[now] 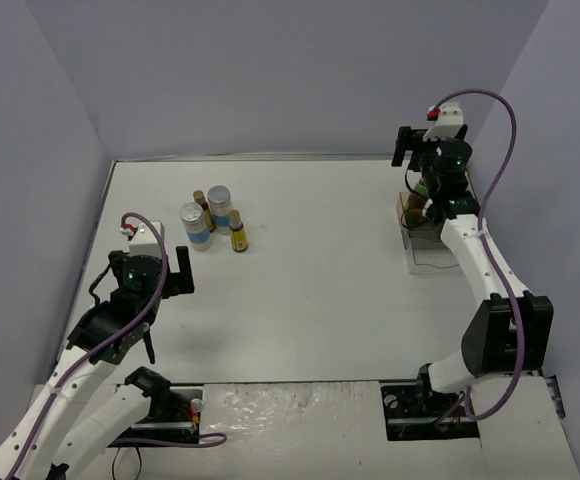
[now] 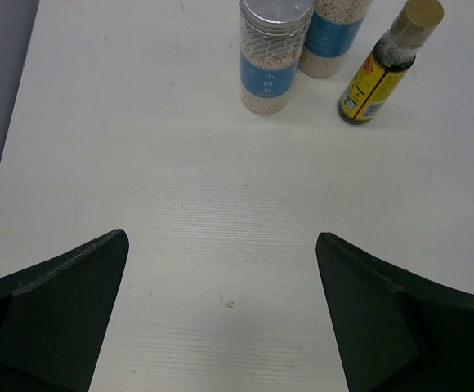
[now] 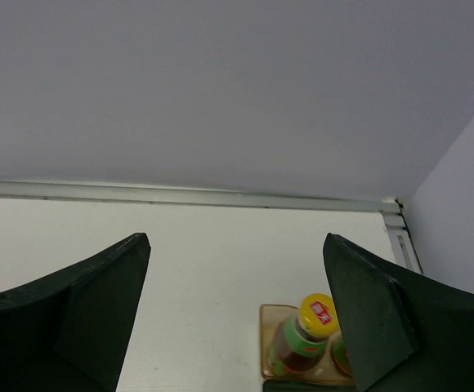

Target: Organize the condiment bottles

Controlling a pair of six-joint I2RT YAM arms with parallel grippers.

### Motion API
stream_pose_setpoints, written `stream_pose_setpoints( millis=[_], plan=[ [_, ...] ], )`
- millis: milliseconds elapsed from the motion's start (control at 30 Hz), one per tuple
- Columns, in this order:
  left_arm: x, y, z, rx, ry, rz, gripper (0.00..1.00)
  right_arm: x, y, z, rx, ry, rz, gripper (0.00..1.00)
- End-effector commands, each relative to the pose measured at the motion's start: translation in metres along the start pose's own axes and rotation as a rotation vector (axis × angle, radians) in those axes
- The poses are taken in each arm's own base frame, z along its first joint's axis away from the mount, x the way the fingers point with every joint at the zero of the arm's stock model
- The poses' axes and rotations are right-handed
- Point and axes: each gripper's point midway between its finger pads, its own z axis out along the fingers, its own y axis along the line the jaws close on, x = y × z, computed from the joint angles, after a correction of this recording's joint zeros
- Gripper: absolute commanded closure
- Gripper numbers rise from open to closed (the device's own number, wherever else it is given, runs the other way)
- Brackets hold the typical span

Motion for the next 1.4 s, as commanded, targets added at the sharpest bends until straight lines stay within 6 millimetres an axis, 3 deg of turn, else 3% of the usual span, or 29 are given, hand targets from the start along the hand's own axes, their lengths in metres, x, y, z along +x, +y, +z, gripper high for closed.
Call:
stream_pose_setpoints(
  millis=[0,467,567,733,833,1033,1233,1367],
  plan=[
    [-0.021,-0.003,0.001,0.009,-0.060,-0.029,0.03,-0.048,0.083,-0.029,-0.209,-0.086,-0.028,0.16],
    [-0.020,0.005,0.001,-0.026,-0.058,-0.037,0.03,0.018,0.342,-0.087,-0.751,0.012,-0.009,0.13],
    [-0.020,0.006,0.001,-0.029,-0.063,-0.040,0.03,0.025,0.377,-0.092,-0.807,0.010,-0.012,0.13],
    [-0.019,0.007,0.002,-0.036,-0.056,-0.040,0.03,0.050,0.420,-0.088,-0.843,0.022,-0.030,0.13],
    [-0.019,0.007,0.002,-0.037,-0.055,-0.039,0.03,0.052,0.434,-0.082,-0.843,0.008,-0.026,0.13],
    [-0.019,0.008,0.002,-0.045,-0.053,-0.038,0.03,0.086,0.453,-0.066,-0.826,0.043,-0.038,0.16],
    [-0.018,0.009,0.003,-0.048,-0.050,-0.038,0.03,0.105,0.459,-0.055,-0.809,0.066,-0.042,0.32],
    [-0.018,0.008,0.003,-0.046,-0.047,-0.036,0.03,0.112,0.459,-0.051,-0.796,0.071,-0.043,0.48]
  ],
)
